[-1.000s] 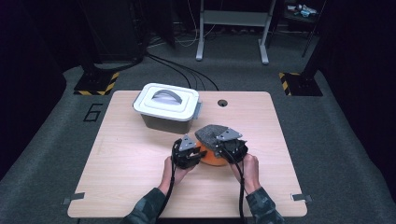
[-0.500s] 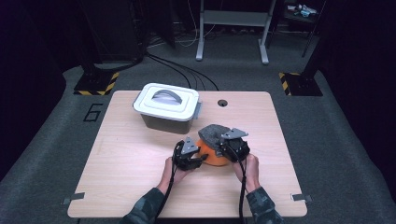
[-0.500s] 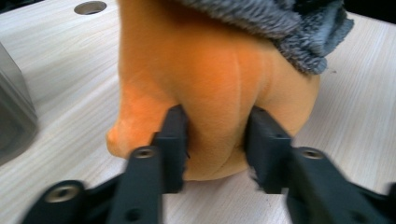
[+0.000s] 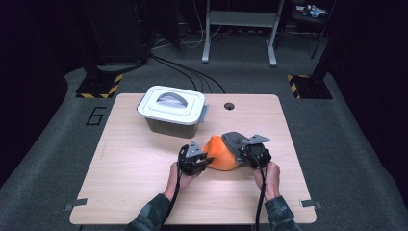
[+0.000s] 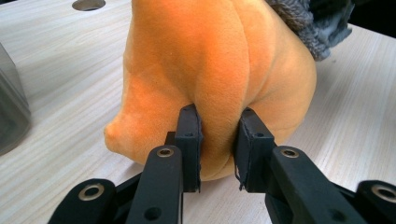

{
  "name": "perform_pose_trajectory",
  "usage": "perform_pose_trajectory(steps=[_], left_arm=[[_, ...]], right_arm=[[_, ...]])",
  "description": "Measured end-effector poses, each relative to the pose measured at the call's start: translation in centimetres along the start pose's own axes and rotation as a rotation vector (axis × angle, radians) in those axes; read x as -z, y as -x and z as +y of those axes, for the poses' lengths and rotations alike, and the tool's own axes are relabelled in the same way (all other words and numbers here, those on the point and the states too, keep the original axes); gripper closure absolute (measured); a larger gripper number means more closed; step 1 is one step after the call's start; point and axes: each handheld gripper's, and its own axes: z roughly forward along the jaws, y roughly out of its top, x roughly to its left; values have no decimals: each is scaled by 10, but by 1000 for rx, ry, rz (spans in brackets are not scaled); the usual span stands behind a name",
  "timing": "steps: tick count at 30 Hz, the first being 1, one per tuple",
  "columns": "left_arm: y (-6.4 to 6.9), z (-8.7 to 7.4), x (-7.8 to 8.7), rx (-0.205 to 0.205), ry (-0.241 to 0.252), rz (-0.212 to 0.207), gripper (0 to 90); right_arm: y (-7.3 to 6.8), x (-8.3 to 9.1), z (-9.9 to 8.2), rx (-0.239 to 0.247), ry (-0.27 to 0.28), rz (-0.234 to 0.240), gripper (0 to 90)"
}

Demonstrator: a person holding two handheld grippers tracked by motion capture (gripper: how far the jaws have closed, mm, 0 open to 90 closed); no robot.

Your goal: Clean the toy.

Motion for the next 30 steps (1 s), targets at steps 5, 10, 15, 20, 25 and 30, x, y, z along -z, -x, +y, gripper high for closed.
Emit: perform_pose_trajectory(steps=[5,10,15,20,25,30], left_arm=[[-2,-1,1,18,6,-1,734],[-1,-1,1,12,10,11,735],[0,-1,1,-1,3,7,725],[0,3,7,-26,-7,17,491],[-5,3,7,-38,-34,21,336],[3,2,-6,-97,-56,27,466]], right_arm=[[4,13,0,4,30,-22,737],[-20,25,16,73,80,21,737],[-23,1,11,56,33,24,739],[-21,2,10,57,37,26,740],[-19,1,9,50,47,28,739],[-18,-1,9,40,47,27,739]])
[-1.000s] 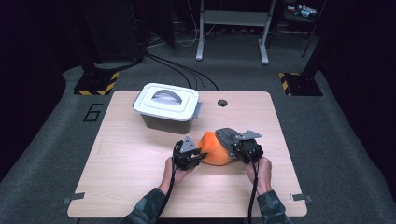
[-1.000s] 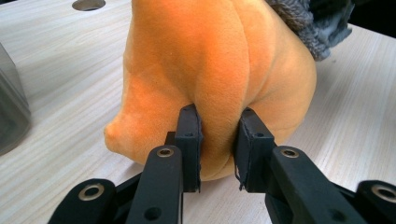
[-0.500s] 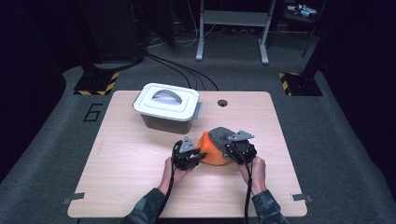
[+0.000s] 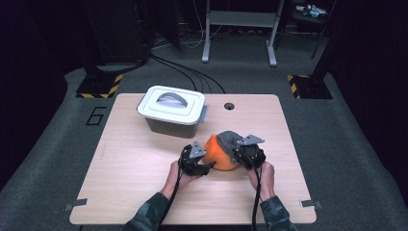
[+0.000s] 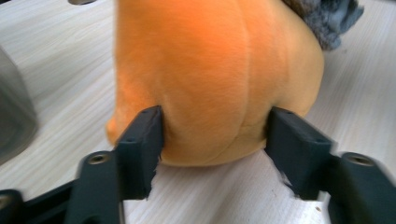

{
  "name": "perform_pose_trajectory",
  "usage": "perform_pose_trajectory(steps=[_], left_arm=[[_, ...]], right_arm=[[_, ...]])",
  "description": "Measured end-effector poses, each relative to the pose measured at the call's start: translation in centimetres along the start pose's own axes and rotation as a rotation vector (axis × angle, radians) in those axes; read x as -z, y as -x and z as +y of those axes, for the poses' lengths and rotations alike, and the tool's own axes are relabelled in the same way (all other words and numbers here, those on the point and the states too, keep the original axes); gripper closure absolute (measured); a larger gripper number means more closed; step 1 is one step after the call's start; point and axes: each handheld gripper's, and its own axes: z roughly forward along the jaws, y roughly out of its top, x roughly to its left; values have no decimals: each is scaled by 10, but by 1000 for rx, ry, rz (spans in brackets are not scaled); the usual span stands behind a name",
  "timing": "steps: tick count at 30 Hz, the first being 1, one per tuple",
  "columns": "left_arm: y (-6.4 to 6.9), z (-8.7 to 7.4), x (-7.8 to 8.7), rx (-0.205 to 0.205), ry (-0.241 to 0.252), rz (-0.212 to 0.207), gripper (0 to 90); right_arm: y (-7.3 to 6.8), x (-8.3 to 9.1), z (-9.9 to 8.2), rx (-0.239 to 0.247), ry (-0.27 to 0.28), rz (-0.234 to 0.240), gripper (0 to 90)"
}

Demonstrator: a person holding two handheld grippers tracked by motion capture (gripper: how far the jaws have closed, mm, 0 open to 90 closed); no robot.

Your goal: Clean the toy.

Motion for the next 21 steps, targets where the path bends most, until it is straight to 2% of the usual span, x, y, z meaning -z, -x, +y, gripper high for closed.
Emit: perform_pose_trajectory(steps=[2,3,4,5,6,7,8,9,10,11,16,20,21], left_arm=[[0,-1,-2,19,19,-2,603],[-2,-3,-2,39,31,-4,639],[-2,-3,-2,45,33,-3,677],[-1,-2,-1,51,35,-6,699],[0,-2,0,40,34,6,720],[1,-1,1,46,38,12,733],[1,-1,2,57,43,5,746],[1,0,4,78,52,0,753],[0,1,6,80,62,2,759],[1,1,7,107,70,-5,763],[2,5,15,190,92,-30,768],[4,4,20,240,98,-48,768],[4,4,22,242,99,-48,768]], right_arm=[[1,0,-1,-3,2,1,739],[2,0,-2,-7,5,3,739],[4,0,-2,4,15,6,739],[4,1,-2,-6,19,8,738],[3,2,-2,-1,28,0,738],[3,4,-1,11,29,-2,738],[2,6,-1,-2,36,-8,737],[2,8,0,5,42,-10,737],[2,10,1,1,48,-14,737],[3,13,2,1,54,-15,736],[5,29,12,26,84,-31,735],[-1,41,21,46,110,-26,735],[-5,43,23,54,114,-17,736]])
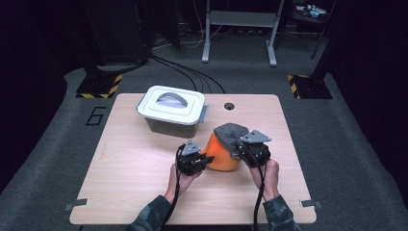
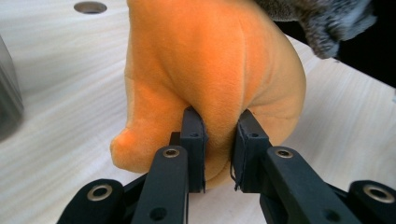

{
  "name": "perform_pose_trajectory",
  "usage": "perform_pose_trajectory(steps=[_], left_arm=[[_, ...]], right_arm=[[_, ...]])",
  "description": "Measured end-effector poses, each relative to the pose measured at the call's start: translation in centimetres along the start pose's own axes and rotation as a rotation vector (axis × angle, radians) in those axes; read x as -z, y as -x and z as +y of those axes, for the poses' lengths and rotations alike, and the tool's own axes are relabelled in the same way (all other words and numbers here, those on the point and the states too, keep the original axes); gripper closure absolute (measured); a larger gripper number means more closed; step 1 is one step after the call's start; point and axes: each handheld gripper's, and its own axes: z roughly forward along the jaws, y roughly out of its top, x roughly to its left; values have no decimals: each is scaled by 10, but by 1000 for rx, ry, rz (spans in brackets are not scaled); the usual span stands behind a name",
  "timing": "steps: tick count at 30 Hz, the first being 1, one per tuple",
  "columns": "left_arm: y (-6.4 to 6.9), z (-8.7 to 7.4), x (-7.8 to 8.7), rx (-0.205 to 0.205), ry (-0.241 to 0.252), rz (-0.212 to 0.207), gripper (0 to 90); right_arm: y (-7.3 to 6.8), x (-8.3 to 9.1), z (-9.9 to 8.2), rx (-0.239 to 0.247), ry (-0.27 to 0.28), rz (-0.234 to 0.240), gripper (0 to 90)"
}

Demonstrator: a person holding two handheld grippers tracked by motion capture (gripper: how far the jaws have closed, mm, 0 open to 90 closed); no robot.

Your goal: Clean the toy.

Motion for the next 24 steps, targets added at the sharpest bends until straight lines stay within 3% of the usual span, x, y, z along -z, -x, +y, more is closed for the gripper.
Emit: perform_pose_trajectory(steps=[3,6,7,8,10,13,14,15,17,19,20,24], left_arm=[[3,-3,3,43,4,1,767],[6,-5,2,36,-19,14,764],[6,-6,2,16,-24,25,758],[6,-8,1,25,-27,26,738],[2,-7,1,-6,-37,29,660],[-2,-6,2,-37,-33,19,479],[-3,-7,1,-65,-33,28,448],[-3,-7,-1,-75,-44,31,450],[-2,-8,-3,-121,-49,44,545],[-1,-9,-6,-123,-48,52,645],[-1,-9,-6,-114,-41,58,688],[3,-7,-7,-112,-35,73,745]], right_arm=[[-12,0,4,21,-11,26,735],[-22,-11,3,40,-75,35,736],[-23,-17,1,52,-85,32,736],[-23,-21,-1,33,-90,37,737],[-19,-27,-4,17,-93,66,738],[-19,-32,-5,4,-96,66,739],[-19,-33,-6,-1,-97,62,739],[-18,-35,-6,1,-91,64,740],[-19,-37,-7,-5,-90,63,740],[-17,-38,-7,7,-95,60,740],[-17,-38,-6,-10,-92,53,739],[-17,-25,2,10,-51,32,737]])
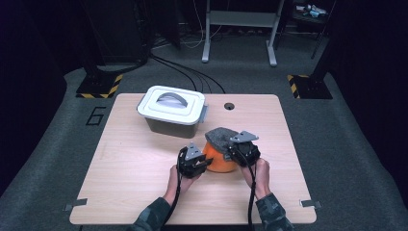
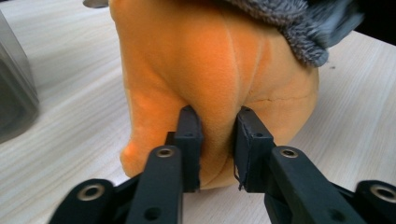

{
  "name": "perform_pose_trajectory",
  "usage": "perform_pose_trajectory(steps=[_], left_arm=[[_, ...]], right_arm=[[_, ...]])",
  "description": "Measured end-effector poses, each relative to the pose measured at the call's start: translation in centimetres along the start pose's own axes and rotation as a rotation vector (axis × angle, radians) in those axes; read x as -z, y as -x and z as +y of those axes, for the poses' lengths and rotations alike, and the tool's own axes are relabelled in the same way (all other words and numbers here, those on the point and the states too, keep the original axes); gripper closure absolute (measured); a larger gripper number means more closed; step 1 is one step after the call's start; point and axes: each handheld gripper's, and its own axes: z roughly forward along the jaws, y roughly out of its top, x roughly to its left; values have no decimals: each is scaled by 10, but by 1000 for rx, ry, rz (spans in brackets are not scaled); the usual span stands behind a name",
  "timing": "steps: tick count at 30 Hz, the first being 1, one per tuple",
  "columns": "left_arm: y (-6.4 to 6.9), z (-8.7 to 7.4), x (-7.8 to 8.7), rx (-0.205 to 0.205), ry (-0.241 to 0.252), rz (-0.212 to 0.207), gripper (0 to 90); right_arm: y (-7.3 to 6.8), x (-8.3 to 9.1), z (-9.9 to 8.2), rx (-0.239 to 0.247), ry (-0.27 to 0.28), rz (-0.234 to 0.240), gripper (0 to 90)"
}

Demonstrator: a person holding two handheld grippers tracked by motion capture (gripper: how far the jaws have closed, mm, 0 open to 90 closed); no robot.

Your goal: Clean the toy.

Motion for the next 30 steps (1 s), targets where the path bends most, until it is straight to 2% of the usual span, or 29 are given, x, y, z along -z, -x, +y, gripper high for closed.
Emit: perform_pose_trajectory(steps=[2,4,6,8,10,11,13,17,19,22,25,27,29,30], left_arm=[[0,0,-1,8,-1,0,755],[-4,-2,0,28,-1,-8,762],[-6,-3,0,43,5,-14,764],[-7,-3,-1,46,11,-17,764],[-6,-2,-2,46,8,-24,763],[-6,0,-2,32,8,-21,762],[-5,1,-2,31,7,-26,761],[-7,1,-2,34,4,-35,757],[-8,0,-2,39,8,-33,755],[-10,0,-1,34,6,-40,752],[-10,-1,-2,28,7,-43,752],[-11,-1,-2,35,5,-41,752],[-12,-2,-2,43,7,-36,753],[-12,-2,-3,41,10,-32,753]], right_arm=[[-8,1,4,33,-18,3,738],[-12,-5,3,76,-51,-29,739],[-6,-10,0,59,-57,-19,740],[5,-13,-6,4,-75,-26,740],[14,-14,-14,-24,-94,-33,740],[17,-13,-17,-34,-105,-30,740],[21,-11,-21,-44,-122,-44,738],[27,-8,-24,-62,-101,4,670],[33,-5,-22,-77,-83,48,560],[43,-1,-18,-137,-27,139,364],[43,-7,-11,-135,-10,174,310],[41,-15,-8,-137,-26,186,379],[41,-23,-11,-175,-22,223,560],[41,-24,-12,-168,-18,215,620]])
